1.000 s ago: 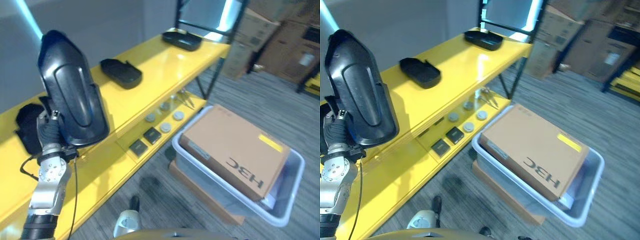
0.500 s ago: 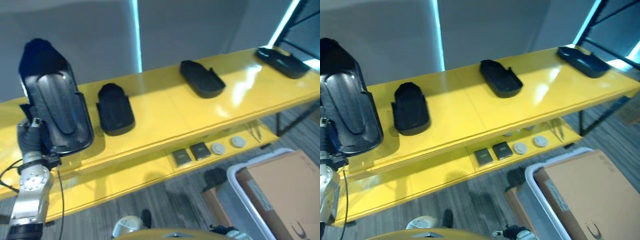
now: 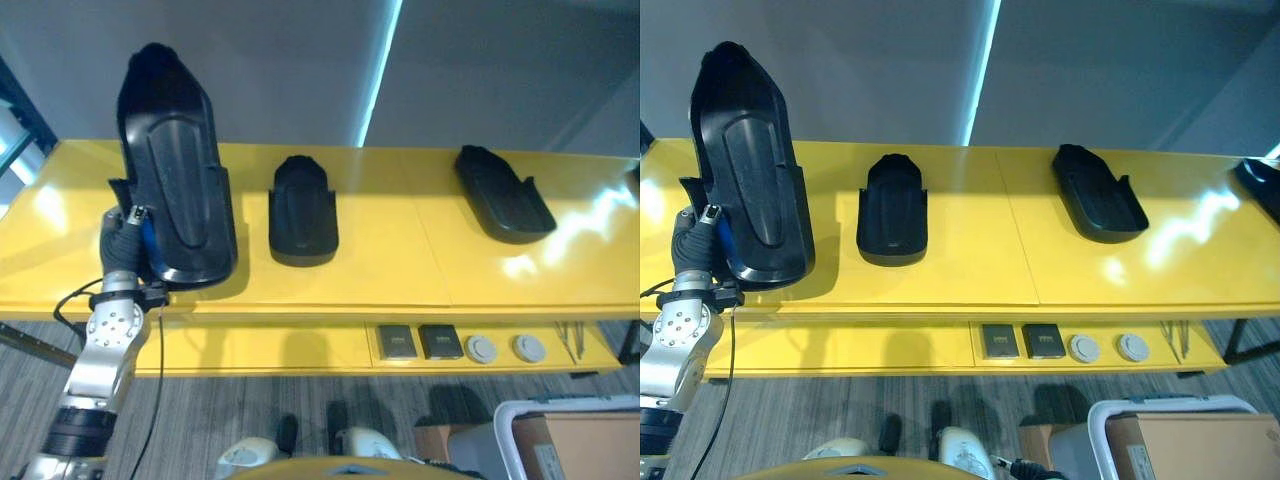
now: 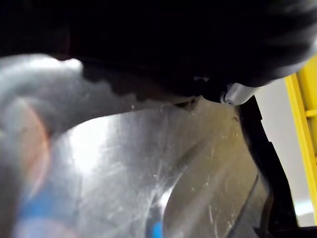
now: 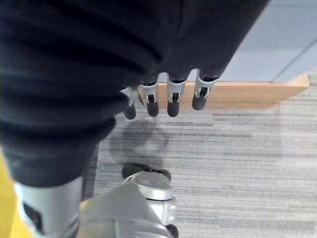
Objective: Move parts from the plastic box to the shelf.
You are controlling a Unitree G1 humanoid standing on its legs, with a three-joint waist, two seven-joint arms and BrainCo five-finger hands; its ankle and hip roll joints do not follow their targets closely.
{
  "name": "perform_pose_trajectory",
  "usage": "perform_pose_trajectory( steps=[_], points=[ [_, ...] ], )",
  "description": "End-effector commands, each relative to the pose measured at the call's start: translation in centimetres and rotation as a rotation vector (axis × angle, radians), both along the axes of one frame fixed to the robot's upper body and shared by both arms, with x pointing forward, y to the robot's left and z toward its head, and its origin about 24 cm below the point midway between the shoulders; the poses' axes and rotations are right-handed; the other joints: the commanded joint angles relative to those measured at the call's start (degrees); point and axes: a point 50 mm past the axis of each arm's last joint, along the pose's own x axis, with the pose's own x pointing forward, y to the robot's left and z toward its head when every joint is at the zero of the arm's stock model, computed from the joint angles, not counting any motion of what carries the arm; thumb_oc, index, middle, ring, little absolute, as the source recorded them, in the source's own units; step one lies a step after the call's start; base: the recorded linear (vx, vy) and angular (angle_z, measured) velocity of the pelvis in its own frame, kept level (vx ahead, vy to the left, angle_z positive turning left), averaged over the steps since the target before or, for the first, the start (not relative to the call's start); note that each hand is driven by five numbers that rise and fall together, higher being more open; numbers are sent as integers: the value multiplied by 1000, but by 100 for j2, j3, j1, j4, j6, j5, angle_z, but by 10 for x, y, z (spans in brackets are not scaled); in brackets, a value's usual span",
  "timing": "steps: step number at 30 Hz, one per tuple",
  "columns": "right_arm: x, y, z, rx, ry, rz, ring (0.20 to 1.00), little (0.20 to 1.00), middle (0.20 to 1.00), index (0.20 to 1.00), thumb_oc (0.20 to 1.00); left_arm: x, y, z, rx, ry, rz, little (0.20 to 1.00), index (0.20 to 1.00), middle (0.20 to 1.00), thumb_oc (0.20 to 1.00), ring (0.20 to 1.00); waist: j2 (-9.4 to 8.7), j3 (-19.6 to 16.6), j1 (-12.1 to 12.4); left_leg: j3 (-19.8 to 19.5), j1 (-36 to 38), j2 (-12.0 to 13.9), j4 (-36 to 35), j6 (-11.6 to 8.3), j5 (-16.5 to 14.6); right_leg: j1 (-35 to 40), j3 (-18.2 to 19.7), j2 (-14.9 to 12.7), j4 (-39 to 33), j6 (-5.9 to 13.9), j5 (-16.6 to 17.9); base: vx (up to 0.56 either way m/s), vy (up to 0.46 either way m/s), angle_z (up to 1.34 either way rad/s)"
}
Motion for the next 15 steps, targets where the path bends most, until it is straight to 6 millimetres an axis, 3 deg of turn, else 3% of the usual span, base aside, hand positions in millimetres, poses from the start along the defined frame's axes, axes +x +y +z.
perform_pose_trajectory(
  steps=[1,6,7,9,10,13,15],
  points=[
    [-1,-4,1,-32,23,85,1000,1000,1000,1000,1000,7,-12,37,33,-175,-24,200,200,200,200,200,-17,-265,-239,210,-56,263,65,-277,-282,673,-35,117,-886,180,545,74,-110,-1],
    [-7,-12,3,-50,64,145,1000,1000,1000,1000,1000,5,-10,32,18,-140,-5,200,200,200,200,200,-108,-310,-297,549,-108,447,378,-397,-428,930,-92,201,-1017,73,426,115,-133,-2],
    [-10,-11,2,-50,70,129,1000,1000,1000,1000,1000,6,-12,32,14,-137,-21,200,200,200,200,200,-115,-287,-347,810,-170,524,536,-445,-442,945,-191,176,-983,60,402,54,-42,22],
    [-16,-14,2,-54,72,88,1000,1000,1000,1000,1000,13,-19,31,3,-141,-60,200,200,200,200,200,-135,-216,-476,1253,-400,860,847,-598,-366,916,-428,89,-857,33,353,-41,37,81],
    [-17,-16,2,-55,71,80,1000,1000,1000,1000,1000,15,-22,32,-6,-147,-70,200,200,200,200,200,-131,-184,-513,1271,-474,996,904,-658,-314,899,-470,61,-811,17,327,-51,193,133],
    [-20,-27,5,-77,102,117,1000,1000,1000,1000,1000,14,-26,32,-32,-165,-63,200,200,200,200,200,-53,-156,-575,1074,-312,1764,730,-971,151,970,-473,-111,-801,-20,201,42,434,46],
    [-21,-34,7,-94,106,108,1000,1000,1000,1000,1000,14,-27,31,-31,-159,-75,200,200,200,200,200,39,-119,-569,904,-326,2010,832,-1079,410,974,-473,-248,-746,-4,168,43,691,-10]
  ],
)
